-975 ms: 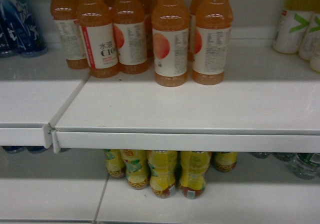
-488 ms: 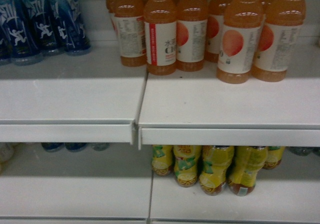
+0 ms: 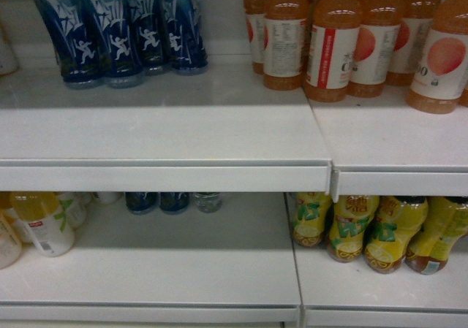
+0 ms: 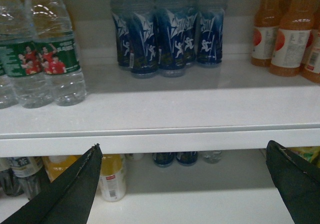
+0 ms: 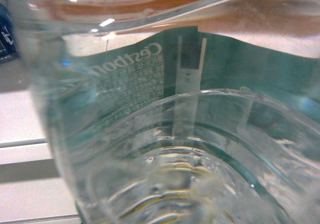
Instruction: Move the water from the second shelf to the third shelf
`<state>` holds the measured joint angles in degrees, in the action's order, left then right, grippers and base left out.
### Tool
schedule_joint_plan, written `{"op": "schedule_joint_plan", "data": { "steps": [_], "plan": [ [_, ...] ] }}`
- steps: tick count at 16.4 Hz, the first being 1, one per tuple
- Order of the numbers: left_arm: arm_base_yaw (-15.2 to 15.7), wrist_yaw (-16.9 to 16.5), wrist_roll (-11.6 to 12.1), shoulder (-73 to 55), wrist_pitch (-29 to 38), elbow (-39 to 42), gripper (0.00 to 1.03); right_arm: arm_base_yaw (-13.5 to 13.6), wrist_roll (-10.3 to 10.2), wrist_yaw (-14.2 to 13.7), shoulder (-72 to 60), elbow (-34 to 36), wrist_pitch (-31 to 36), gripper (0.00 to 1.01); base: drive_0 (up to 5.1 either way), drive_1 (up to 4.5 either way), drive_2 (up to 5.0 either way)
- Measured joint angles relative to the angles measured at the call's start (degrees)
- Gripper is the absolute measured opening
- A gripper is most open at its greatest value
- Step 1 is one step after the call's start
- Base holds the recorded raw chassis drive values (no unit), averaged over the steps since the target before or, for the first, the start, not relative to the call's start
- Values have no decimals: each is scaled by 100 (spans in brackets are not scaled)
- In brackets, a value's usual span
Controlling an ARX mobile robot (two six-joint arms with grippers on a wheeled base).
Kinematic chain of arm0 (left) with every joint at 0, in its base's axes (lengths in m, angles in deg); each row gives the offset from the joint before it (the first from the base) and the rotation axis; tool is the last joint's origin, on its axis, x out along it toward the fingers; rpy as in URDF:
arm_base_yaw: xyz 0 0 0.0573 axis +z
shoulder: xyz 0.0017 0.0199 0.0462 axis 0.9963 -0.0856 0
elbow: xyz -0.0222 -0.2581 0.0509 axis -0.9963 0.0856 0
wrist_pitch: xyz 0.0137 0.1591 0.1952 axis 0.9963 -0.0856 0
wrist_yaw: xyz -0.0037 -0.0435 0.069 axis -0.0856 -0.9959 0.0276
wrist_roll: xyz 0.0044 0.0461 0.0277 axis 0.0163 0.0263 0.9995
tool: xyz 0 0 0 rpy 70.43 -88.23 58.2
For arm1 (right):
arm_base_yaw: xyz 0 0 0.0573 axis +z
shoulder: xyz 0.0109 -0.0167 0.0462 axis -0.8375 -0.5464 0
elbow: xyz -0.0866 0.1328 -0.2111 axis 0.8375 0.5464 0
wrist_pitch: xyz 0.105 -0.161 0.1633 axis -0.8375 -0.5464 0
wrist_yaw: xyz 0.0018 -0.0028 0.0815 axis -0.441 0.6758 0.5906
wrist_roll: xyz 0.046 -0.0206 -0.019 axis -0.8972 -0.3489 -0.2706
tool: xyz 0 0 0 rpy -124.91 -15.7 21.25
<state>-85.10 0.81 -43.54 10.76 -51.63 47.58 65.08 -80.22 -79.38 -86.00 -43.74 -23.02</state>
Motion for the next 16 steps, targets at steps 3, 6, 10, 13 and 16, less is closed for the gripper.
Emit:
{"op": "schedule_joint_plan", "data": {
  "steps": [3, 6, 10, 13, 16],
  "plan": [
    [0, 2, -2, 0, -4, 0, 98, -2, 0, -2, -2, 0, -4, 40, -496, 250, 250],
    [0, 0, -2, 0, -4, 0, 98, -2, 0, -2, 0, 0, 0, 40, -495, 250, 250],
    [0, 0, -2, 0, -2, 0, 98, -2, 0, 0, 0, 0, 9, 40, -511, 235, 235],
    [0, 0, -2, 0, -9, 0, 98, -2, 0, 0, -9, 0, 0, 40, -506, 240, 240],
    [0, 2, -2, 0, 9, 0, 98, 0, 2, -4, 0, 0, -13, 40, -499, 247, 247]
  ]
}}
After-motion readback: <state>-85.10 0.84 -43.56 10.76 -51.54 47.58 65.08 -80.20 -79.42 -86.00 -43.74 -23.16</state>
